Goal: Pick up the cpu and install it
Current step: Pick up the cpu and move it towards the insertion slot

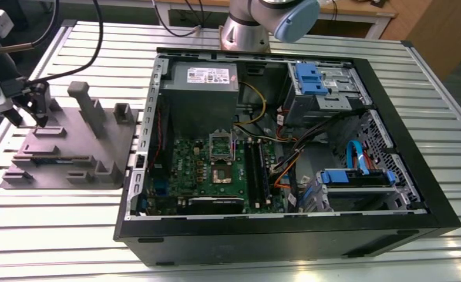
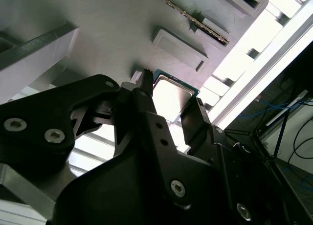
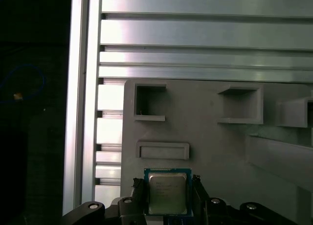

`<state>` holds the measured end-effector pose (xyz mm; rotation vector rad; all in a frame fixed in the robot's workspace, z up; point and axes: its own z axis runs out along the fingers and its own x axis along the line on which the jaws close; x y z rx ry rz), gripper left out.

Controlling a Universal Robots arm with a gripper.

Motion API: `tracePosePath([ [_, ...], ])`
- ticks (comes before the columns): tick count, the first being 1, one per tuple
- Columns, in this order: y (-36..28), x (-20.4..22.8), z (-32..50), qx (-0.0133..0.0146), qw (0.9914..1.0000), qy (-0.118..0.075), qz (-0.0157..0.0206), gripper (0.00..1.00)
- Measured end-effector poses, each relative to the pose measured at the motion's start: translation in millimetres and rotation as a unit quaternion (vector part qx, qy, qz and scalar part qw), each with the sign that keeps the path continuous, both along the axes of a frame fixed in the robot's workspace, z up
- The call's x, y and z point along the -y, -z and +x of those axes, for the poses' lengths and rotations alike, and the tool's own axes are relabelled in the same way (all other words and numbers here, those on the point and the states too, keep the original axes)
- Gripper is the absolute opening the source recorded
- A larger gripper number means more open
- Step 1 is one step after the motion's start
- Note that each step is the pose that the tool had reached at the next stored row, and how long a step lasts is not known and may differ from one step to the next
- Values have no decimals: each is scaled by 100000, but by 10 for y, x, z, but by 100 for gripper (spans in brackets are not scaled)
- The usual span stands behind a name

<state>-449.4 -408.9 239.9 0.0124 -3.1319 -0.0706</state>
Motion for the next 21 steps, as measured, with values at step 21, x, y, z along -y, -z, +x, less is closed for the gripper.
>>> tracePosePath([
  [21,-59,0,0,4,100000,1,1,47],
])
